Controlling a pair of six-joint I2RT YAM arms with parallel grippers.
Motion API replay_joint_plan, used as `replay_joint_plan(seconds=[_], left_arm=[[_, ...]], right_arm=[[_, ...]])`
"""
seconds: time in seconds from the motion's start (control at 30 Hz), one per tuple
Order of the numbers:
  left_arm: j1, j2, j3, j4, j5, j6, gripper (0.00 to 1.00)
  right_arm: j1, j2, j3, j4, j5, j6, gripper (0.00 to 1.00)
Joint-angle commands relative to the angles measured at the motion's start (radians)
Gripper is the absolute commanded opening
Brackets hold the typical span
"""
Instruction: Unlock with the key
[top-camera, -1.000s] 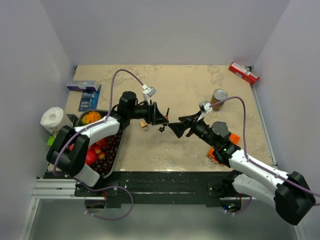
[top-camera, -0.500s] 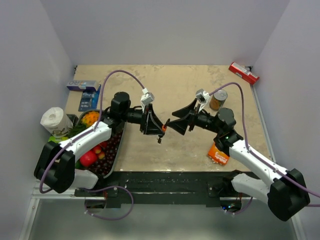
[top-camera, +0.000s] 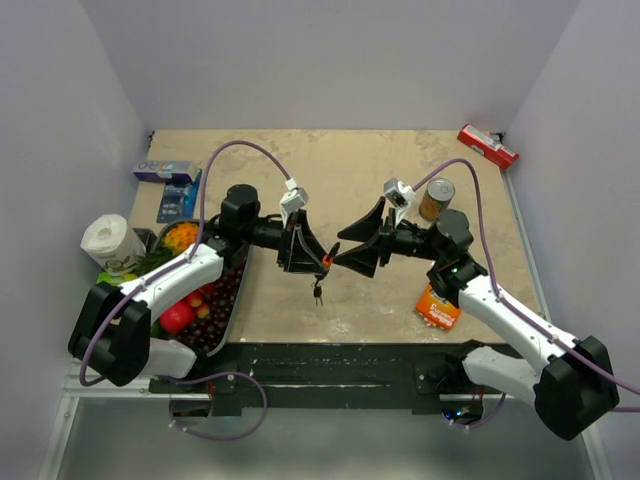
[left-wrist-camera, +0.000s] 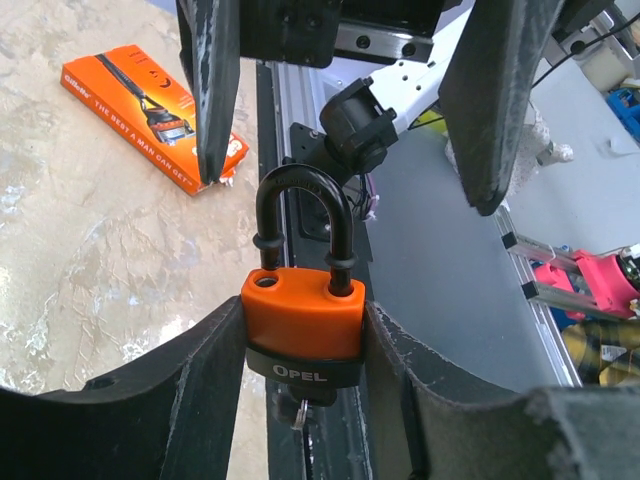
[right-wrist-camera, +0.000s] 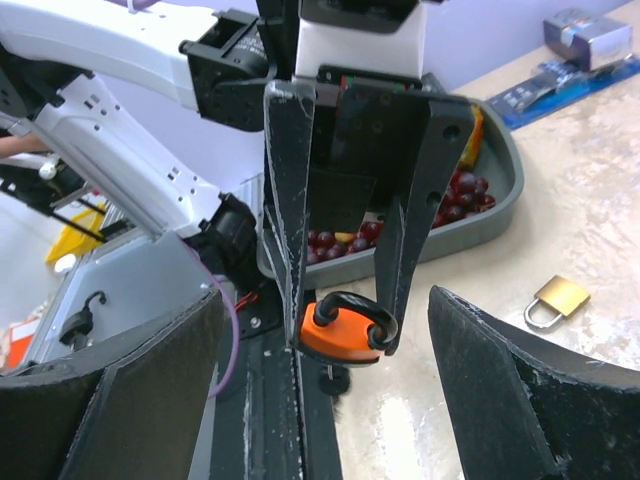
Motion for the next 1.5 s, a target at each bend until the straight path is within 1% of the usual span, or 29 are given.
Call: replay_joint_plan(seconds=[0.0,0.2,0.37,0.5,0.57,0.63,0.8,0.87,0.97,1.0,1.07,1.1,1.27,1.3,1.37,1.4,1.43,1.47], left_arm=[[-0.009,-0.001,-0.006,0.086,0.041,-0.020,0.00],[-0.014,0.008,-0.006,0.086,0.038,-0.022,0.00],[-0.017,0.011,-0.007,0.086,0.032,-0.019,0.00],[-0.017,0.011,-0.007,0.084,0.024,-0.019,0.00],[-0.017,0.011,-0.007,0.083,0.016,-0.016,0.00],[-0.015,0.011,-0.007,0.075,0.003,-0.010,0.00],[-0.017,0.014,0.005,0.018,-0.059,0.027,0.00],[-0.017,0.020,0.011,-0.003,-0.070,0.041,0.00],[-0.017,0.025,0.014,-0.012,-0.093,0.044,0.00],[-0.017,0.025,0.014,-0.020,-0.108,0.049,0.00],[-0.015,0.023,0.022,-0.049,-0.129,0.068,0.00],[-0.015,0.023,0.025,-0.064,-0.157,0.081,0.00],[-0.017,0.014,0.034,-0.130,-0.273,0.127,0.00],[-0.017,0.012,0.034,-0.138,-0.324,0.130,0.00],[-0.018,0.012,0.040,-0.173,-0.390,0.145,0.00],[-0.018,0.014,0.043,-0.190,-0.460,0.150,0.00],[-0.020,0.015,0.046,-0.222,-0.502,0.153,0.00],[-0.024,0.017,0.055,-0.244,-0.548,0.164,0.00]], right_arm=[[-0.001,0.010,0.024,0.012,-0.062,-0.005,0.86],[0.009,0.028,0.024,0.038,-0.081,0.013,0.85],[0.020,0.048,0.021,0.054,-0.085,0.018,0.82],[0.022,0.065,0.018,0.058,-0.089,0.018,0.77],[0.020,0.065,0.016,0.054,-0.086,0.018,0.72],[0.022,0.063,0.013,0.048,-0.080,0.013,0.66],[0.022,0.060,0.009,0.002,-0.022,-0.014,0.52],[0.020,0.068,0.006,-0.023,-0.008,-0.022,0.49],[0.020,0.074,-0.002,-0.026,0.004,-0.020,0.43],[0.020,0.076,-0.002,-0.032,0.018,-0.022,0.37],[0.022,0.076,-0.001,-0.052,0.030,-0.028,0.31],[0.020,0.076,0.002,-0.061,0.041,-0.036,0.24],[0.020,0.088,0.029,-0.158,0.116,-0.074,0.13],[0.022,0.097,0.032,-0.167,0.129,-0.079,0.09],[0.022,0.109,0.041,-0.205,0.184,-0.083,0.04],[0.022,0.124,0.042,-0.216,0.207,-0.083,0.01],[0.020,0.134,0.045,-0.245,0.233,-0.082,0.00],[0.022,0.143,0.052,-0.261,0.292,-0.077,0.00]])
